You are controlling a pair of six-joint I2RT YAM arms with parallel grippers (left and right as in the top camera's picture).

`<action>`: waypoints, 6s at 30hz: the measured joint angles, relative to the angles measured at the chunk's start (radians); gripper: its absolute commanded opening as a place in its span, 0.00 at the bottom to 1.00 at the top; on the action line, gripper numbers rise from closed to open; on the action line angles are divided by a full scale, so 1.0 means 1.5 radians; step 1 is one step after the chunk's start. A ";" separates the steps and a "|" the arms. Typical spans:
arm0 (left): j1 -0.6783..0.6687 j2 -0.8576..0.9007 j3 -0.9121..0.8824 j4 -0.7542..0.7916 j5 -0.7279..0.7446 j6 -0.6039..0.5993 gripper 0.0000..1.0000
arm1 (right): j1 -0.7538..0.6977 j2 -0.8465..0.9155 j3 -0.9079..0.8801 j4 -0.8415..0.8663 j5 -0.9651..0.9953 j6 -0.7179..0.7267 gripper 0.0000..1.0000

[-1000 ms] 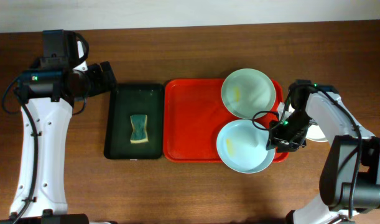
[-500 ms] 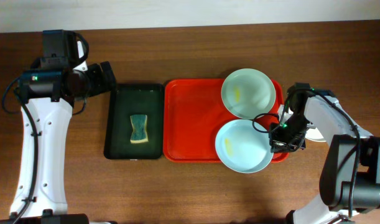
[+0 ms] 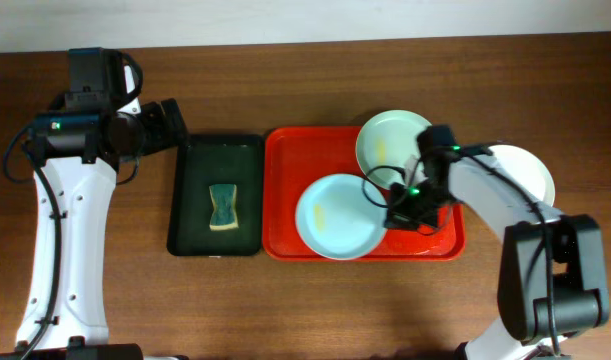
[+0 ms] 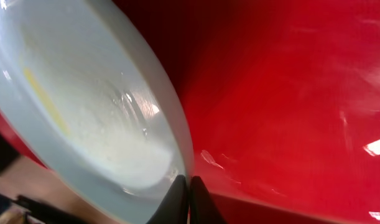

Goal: Clean dirty plates on tray and stack at the side

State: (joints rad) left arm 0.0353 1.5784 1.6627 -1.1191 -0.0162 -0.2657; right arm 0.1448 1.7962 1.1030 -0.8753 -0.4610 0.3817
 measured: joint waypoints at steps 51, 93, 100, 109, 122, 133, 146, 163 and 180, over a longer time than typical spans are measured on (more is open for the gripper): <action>0.000 0.000 0.000 0.001 0.000 0.000 0.99 | 0.138 0.000 0.095 -0.010 0.202 0.086 0.55; -0.090 0.014 -0.222 0.093 0.008 0.050 0.44 | 0.138 0.029 0.001 0.169 0.202 0.087 0.04; -0.090 0.044 -0.222 0.089 0.010 0.069 0.39 | 0.139 0.029 0.007 0.153 0.180 0.089 0.15; -0.135 0.147 -0.222 0.094 0.023 0.075 0.33 | 0.139 0.029 0.008 0.148 0.174 0.089 0.16; -0.142 0.216 -0.222 0.101 0.033 0.025 0.35 | 0.139 0.029 0.008 0.140 0.174 0.089 0.16; -0.142 0.217 -0.229 0.107 0.022 0.005 0.33 | 0.139 0.029 0.008 0.133 0.174 0.090 0.16; -0.142 0.217 -0.265 0.158 0.002 0.002 0.29 | 0.139 0.029 0.008 0.133 0.172 0.090 0.27; -0.108 0.205 -0.248 0.171 0.003 0.072 0.00 | 0.138 0.029 0.035 0.094 0.171 0.060 0.60; -0.099 0.020 -0.066 0.049 -0.002 0.193 0.00 | 0.105 0.026 0.439 -0.294 0.169 -0.087 0.69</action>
State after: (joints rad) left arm -0.1139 1.6085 1.5631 -1.0458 -0.0193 0.0235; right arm 0.3023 1.8359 1.7611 -1.3159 -0.2081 0.2504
